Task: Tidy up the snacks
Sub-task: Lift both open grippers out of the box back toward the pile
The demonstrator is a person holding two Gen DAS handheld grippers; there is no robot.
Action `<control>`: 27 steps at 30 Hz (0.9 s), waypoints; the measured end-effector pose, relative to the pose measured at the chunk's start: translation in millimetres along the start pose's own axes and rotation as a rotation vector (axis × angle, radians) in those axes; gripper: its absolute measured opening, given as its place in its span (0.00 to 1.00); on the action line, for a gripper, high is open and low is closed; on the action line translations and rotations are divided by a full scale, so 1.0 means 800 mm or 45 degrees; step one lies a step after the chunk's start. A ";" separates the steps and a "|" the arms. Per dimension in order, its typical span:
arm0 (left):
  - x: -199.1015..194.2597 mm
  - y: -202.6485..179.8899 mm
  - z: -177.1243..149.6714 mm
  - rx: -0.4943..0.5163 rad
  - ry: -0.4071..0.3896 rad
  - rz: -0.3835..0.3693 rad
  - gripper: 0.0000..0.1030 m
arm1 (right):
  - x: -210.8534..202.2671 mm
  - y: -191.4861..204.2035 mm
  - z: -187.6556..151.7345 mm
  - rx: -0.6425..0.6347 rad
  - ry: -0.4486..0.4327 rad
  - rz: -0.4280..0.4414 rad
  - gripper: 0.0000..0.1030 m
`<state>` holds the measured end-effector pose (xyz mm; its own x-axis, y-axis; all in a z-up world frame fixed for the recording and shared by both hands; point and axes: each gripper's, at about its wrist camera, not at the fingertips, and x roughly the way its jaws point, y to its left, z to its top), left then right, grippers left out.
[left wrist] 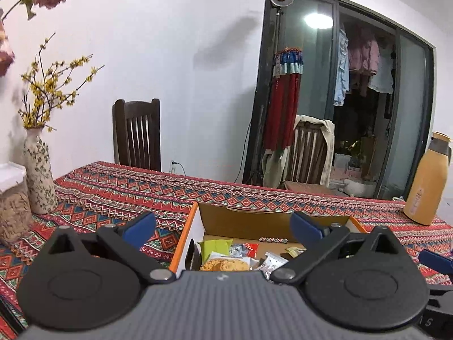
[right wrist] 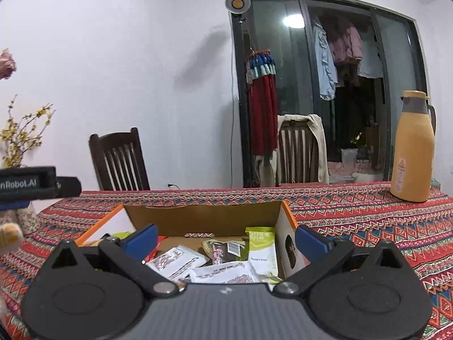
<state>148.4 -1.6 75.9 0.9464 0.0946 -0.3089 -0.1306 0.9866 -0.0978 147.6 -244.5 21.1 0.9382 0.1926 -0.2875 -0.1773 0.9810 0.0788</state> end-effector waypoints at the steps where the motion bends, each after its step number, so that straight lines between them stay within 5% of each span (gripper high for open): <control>1: -0.005 -0.001 -0.001 0.006 0.002 -0.005 1.00 | -0.005 0.001 -0.001 -0.009 -0.001 0.003 1.00; 27: -0.057 -0.016 -0.113 0.147 0.451 0.002 1.00 | -0.109 -0.039 -0.103 -0.018 0.207 0.000 1.00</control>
<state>80.3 -30.2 5.8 0.7824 0.0642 -0.6195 -0.0786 0.9969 0.0040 46.6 -290.2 -34.7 0.8780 0.1928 -0.4381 -0.1825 0.9810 0.0658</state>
